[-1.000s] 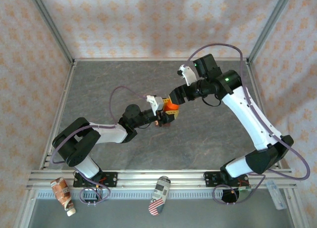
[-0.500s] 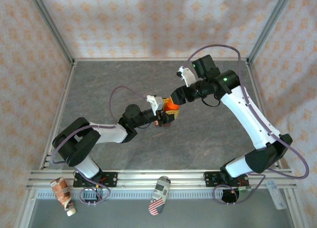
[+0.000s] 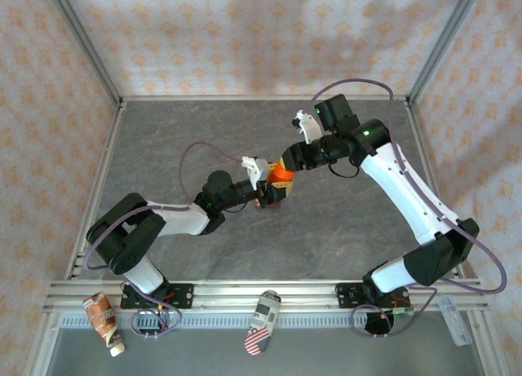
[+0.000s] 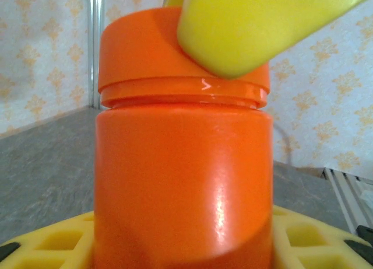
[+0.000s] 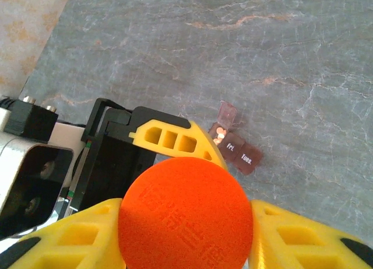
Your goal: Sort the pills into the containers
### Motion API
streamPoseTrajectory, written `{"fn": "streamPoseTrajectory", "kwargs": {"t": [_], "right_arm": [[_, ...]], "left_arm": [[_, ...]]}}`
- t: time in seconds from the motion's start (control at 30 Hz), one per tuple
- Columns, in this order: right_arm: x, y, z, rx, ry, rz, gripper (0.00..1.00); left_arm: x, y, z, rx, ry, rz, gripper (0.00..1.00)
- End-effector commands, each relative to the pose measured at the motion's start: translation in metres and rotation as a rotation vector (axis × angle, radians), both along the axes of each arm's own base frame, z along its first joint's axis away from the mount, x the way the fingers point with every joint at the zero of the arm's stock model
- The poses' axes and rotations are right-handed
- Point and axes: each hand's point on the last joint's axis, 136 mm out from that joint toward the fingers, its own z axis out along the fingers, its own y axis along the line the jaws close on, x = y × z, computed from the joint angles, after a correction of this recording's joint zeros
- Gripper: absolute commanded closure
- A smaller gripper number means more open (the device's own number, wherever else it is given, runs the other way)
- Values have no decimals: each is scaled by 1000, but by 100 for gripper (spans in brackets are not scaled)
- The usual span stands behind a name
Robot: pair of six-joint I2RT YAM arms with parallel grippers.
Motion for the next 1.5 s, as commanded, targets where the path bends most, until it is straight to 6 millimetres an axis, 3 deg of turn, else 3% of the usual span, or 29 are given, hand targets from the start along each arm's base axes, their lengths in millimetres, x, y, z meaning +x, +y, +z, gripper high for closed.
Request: {"fn": "streamPoseTrajectory", "kwargs": {"t": [0.0, 0.2, 0.4, 0.6, 0.8, 1.0, 1.17, 1.47], "right_arm": [[2, 14, -28, 0, 120, -124, 57], [9, 37, -66, -4, 202, -325, 57], [14, 58, -74, 21, 201, -381, 54], [24, 46, -44, 19, 125, -394, 43], [33, 15, 11, 105, 39, -403, 13], [25, -16, 47, 102, -67, -363, 7], [8, -22, 57, 34, -174, -184, 8], [-20, -14, 48, -4, -159, 42, 13]], "left_arm": [[8, 5, 48, -81, -168, 67, 100], [21, 19, 43, -14, -245, 230, 100], [27, 26, 36, 14, -251, 290, 100], [29, 29, 28, 17, -228, 310, 100], [29, 30, 25, 15, -216, 310, 100], [20, 25, 25, 4, -206, 251, 100], [3, 14, 33, -40, -182, 108, 100], [-18, -1, 46, -105, -104, -92, 100]]}}
